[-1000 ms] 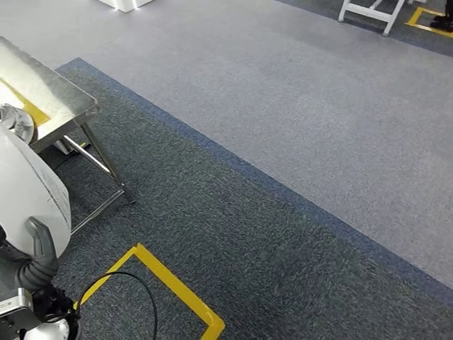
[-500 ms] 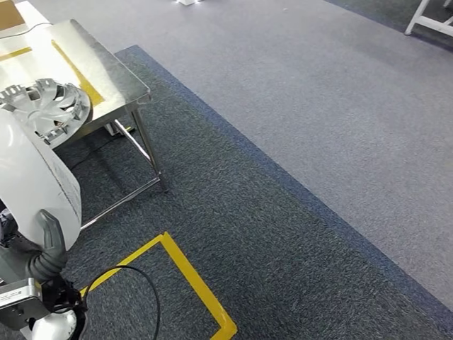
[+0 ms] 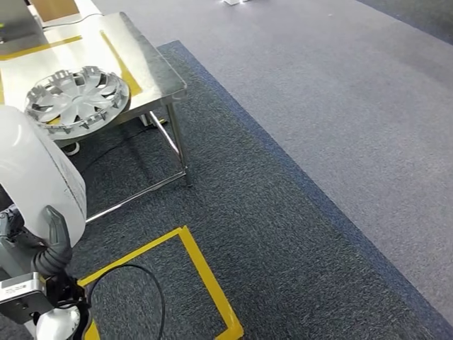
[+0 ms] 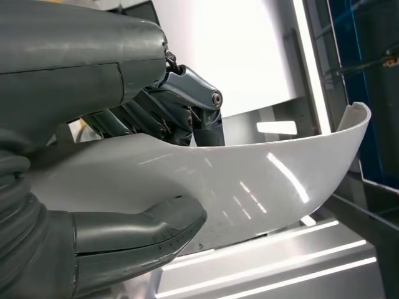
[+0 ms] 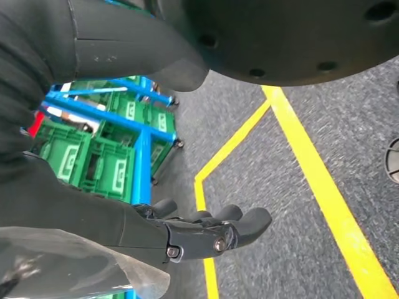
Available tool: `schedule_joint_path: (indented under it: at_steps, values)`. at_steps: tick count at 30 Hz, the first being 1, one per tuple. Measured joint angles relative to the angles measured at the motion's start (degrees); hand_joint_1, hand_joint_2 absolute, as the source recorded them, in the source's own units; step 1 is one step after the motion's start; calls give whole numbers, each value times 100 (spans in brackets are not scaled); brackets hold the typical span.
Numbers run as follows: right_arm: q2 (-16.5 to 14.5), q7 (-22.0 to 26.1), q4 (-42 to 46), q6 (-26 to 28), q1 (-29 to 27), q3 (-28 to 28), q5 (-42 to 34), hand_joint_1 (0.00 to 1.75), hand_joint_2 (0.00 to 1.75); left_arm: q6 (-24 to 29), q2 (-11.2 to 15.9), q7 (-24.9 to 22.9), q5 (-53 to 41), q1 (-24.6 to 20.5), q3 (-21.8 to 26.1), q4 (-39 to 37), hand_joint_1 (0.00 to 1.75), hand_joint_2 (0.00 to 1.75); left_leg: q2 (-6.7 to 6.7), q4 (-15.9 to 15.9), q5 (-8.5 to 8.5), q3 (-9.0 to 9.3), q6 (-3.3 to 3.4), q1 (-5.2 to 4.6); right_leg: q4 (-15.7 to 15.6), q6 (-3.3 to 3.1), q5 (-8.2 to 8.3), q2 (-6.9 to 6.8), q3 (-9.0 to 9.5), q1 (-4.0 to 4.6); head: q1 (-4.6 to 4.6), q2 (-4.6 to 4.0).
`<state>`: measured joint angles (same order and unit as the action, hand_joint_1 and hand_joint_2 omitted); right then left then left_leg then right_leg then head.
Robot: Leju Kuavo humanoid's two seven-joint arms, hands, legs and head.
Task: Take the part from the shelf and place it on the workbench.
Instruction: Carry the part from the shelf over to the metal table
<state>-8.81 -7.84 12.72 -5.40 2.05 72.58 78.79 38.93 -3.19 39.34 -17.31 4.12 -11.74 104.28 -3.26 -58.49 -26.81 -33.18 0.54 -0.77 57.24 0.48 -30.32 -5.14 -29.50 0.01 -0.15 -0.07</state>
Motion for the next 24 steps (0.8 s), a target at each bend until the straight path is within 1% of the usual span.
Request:
schedule_joint_path:
  at_steps: [1,2,3,4,5,6,7,8,9,10,11,12,13,14,15,17,18,19,20,21,22,23,24]
  values:
    - [-1,2,0,5,9,-4,-7,0,175,0,1,-9,4,-5,-5,-5,175,175,50,24,8,-10,26,0,-6,25,-6,-53,12,3,3,0]
    - [-1,6,0,11,20,-6,-15,0,175,0,2,-16,7,-2,-8,-8,175,175,99,50,23,-5,55,15,-9,53,-25,-65,15,-2,8,0]
    - [-2,10,0,17,30,-8,-24,0,175,0,2,-21,9,-6,-8,-10,175,175,149,77,37,6,88,34,43,81,-83,15,0,-7,15,0]
    - [-2,16,0,21,36,-9,-32,0,175,0,2,-23,9,-13,-11,-13,175,175,194,106,54,18,120,58,199,106,-191,139,-69,-14,30,0]
    - [-2,24,0,23,37,-10,-42,0,175,0,-1,-25,9,-19,-15,-16,175,175,234,120,64,26,140,76,469,126,-342,290,-203,-27,48,0]
    - [-2,29,0,24,31,-10,-56,0,175,0,-2,-26,9,-26,-19,-22,175,175,283,120,64,21,153,80,853,140,-523,415,-386,-35,64,0]
    - [-2,34,0,23,21,-10,-68,0,175,0,-3,-27,9,-24,-22,-31,175,175,335,119,64,16,159,81,1243,155,-669,465,-591,-43,73,0]
    - [-2,37,0,22,11,-10,-79,0,175,0,-3,-27,9,-20,-25,-42,175,175,390,117,63,17,160,80,1525,168,-736,485,-751,-50,74,0]
    - [-2,37,0,22,0,-10,-85,0,175,0,-3,-28,9,-18,-27,-52,175,175,455,115,62,19,160,81,1610,176,-688,494,-825,-56,74,0]
    - [-2,37,0,22,-6,-9,-89,0,175,0,-3,-28,9,-15,-28,-62,175,175,522,110,60,24,157,84,1449,179,-519,504,-781,-64,74,0]
    - [-2,37,0,22,-9,-9,-91,0,175,0,-3,-28,9,-15,-32,-68,175,175,583,104,57,30,150,88,1134,177,-298,527,-657,-73,74,0]
    - [-2,38,0,22,-9,-9,-93,0,175,0,-3,-28,9,-16,-38,-71,175,175,644,93,50,28,132,90,722,173,-98,635,-487,-90,75,0]
    - [-2,43,0,21,-9,-9,-93,0,175,0,-2,-29,9,-18,-45,-74,175,175,701,69,42,17,108,88,380,164,33,744,-336,-104,73,0]
    - [-3,46,0,20,-10,-10,-94,0,175,0,-2,-29,9,-20,-54,-76,175,175,750,53,40,0,75,90,168,152,90,831,-238,-111,72,0]
    - [-3,50,0,16,-9,-10,-95,0,175,0,-1,-30,9,-20,-62,-80,175,175,802,45,46,-19,35,95,53,134,100,896,-181,-110,71,0]
    - [-7,55,-1,10,-6,-9,-96,0,175,0,2,-32,9,-15,-69,-87,175,175,884,48,61,-43,-37,118,30,79,119,809,-155,-102,73,0]
    - [-8,59,-1,7,-4,-9,-96,0,175,0,3,-32,9,-15,-70,-89,175,175,854,13,31,-59,-68,118,14,47,130,758,-139,-107,65,0]
    - [-10,63,-1,3,-5,-8,-96,0,175,0,3,-33,9,-21,-71,-90,175,175,767,-116,-56,-114,-97,116,-6,15,137,697,-124,-117,44,0]
    - [-12,67,-1,-2,-7,-8,-96,0,175,0,4,-33,9,-28,-73,-91,175,175,648,-359,-200,-220,-124,114,-20,-15,137,630,-110,-126,23,0]
    - [-12,69,0,-8,-11,-9,-96,0,175,0,4,-33,14,-33,-74,-93,175,175,521,-717,-382,-380,-150,113,-21,-35,128,566,-101,-119,1,0]
    - [-14,73,0,-15,-14,-9,-97,0,175,0,4,-33,20,-36,-76,-99,175,175,446,-1116,-553,-566,-171,119,-20,-52,119,495,-97,-115,-11,0]
    - [-15,79,0,-21,-16,-9,-97,0,175,0,4,-36,26,-34,-77,-108,175,175,413,-1432,-654,-713,-185,126,-19,-59,110,429,-92,-112,-11,0]
    - [-15,86,0,-26,-15,-9,-97,0,175,0,4,-41,32,-32,-77,-118,175,175,397,-1571,-650,-779,-191,130,-18,-61,100,364,-83,-111,-11,0]
